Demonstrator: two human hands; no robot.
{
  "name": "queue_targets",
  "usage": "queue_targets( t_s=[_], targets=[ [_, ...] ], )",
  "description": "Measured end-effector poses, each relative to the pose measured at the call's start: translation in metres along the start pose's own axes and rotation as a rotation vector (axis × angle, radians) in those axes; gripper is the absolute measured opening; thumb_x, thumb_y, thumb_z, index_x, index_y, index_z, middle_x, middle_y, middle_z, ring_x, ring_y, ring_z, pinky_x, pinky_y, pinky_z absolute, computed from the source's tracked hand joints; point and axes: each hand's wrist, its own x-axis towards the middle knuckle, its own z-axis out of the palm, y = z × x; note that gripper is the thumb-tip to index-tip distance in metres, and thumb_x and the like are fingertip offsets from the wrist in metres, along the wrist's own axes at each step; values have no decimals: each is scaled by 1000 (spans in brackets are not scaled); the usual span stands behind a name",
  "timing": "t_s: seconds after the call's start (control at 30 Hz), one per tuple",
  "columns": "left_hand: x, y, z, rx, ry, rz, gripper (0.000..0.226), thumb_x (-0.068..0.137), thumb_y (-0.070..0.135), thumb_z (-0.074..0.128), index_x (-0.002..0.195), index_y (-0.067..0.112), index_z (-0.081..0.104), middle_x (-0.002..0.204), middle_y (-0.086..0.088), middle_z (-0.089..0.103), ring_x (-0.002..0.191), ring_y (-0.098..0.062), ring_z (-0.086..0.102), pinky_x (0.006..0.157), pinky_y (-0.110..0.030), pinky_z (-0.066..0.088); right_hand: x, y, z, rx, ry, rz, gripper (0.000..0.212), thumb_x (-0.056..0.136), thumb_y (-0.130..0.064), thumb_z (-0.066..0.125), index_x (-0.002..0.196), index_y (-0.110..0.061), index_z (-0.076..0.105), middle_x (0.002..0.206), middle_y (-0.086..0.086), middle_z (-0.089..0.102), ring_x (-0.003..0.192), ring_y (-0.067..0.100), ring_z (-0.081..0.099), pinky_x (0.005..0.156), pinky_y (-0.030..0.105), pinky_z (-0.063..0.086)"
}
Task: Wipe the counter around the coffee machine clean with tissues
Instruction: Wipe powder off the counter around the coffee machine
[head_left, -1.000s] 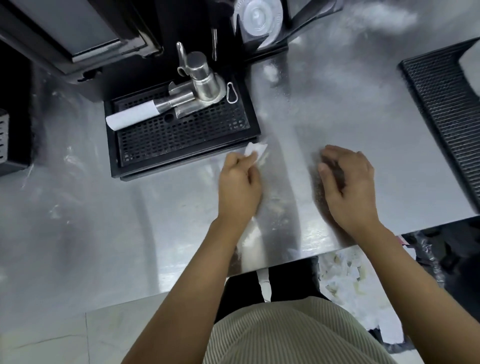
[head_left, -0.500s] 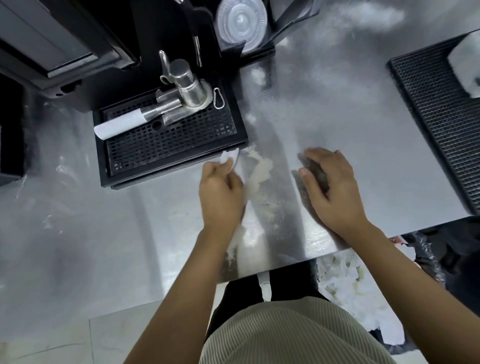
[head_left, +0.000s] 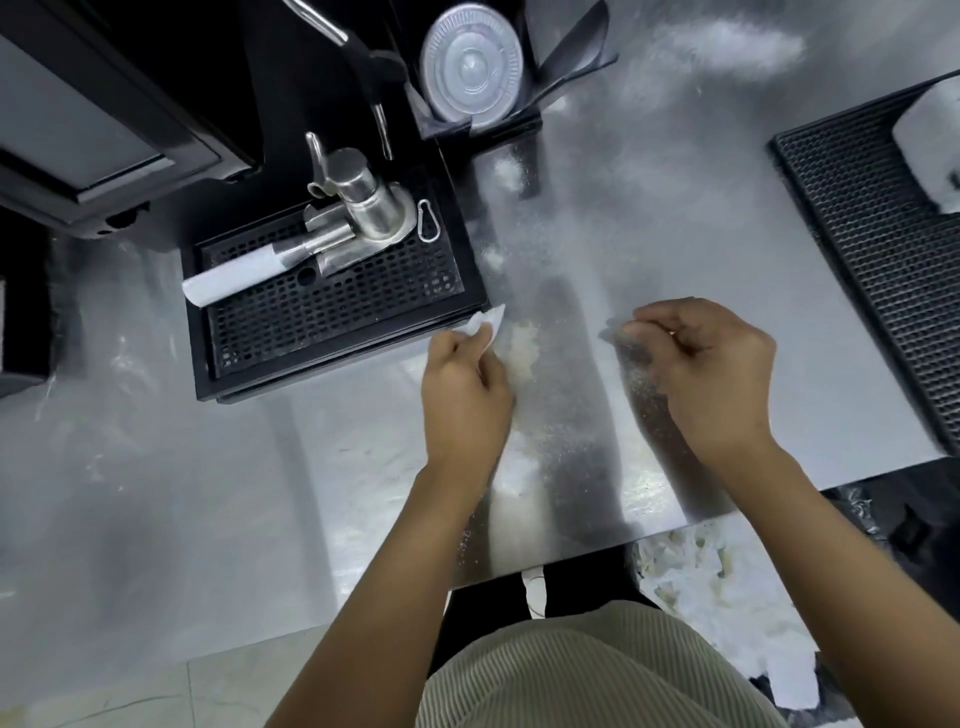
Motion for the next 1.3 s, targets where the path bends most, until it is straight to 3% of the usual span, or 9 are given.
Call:
queue_targets(
  t_s=[0.17,0.33,0.57,0.73,0.9,1.0,1.1,1.23,1.3],
  targets=[
    [18,21,13,44,-165,109,31,91,-1,52,118,6,67,97,-8,57,77,-16,56,84,-28,49,4,3,4,-56,-7,24,27,89,-35,69,72,-14,64,50,-2,51,42,12,39,49,19,37],
    [72,48,-4,188,-79,361,29,88,4,52,109,7,71,96,-12,59,77,-28,61,77,-37,52,11,0,-4,-132,20,31,47,94,-49,56,58,-21,44,45,-7,42,44,15,38,50,32,40],
    [174,52,15,730,-255,317,28,91,-6,44,114,-1,59,118,-21,54,101,-42,59,87,-46,48,11,-2,-4,-80,-26,22,33,97,-36,57,73,-14,58,54,3,52,50,23,47,53,40,46],
    [160,56,20,899,-301,357,30,84,-14,45,107,-3,61,113,-22,60,103,-39,60,86,-42,48,10,5,0,-94,-67,-40,16,94,-7,59,105,-13,70,82,-15,58,86,23,61,81,31,51],
    [110,56,9,828,-360,404,27,85,-8,49,107,1,63,108,-19,61,98,-37,61,84,-41,48,18,11,1,-156,5,-96,25,88,3,56,97,-13,73,86,-3,68,92,11,53,83,7,37],
    [82,55,3,680,-464,410,22,78,-6,57,93,5,68,96,-15,62,86,-35,63,78,-40,51,21,11,-1,-104,4,-97,38,82,15,47,96,-10,72,94,-1,67,91,16,58,81,22,48],
    [96,49,-2,531,-346,370,18,78,-3,53,79,6,69,84,-17,64,76,-37,61,71,-42,49,24,9,-7,-19,6,-48,34,85,16,51,91,-9,72,91,2,68,82,16,64,77,29,53],
    [137,50,6,540,-148,248,23,84,-4,47,94,-1,67,102,-23,61,88,-40,61,77,-42,47,27,4,-12,56,-22,122,4,88,-14,71,86,-17,71,68,2,66,63,23,63,68,44,56],
    [140,54,20,615,-155,206,29,87,-3,46,107,1,66,113,-21,58,99,-36,61,84,-39,48,28,3,-13,-5,-18,104,11,91,-30,67,89,-20,71,63,6,65,61,29,62,65,45,54]
  ],
)
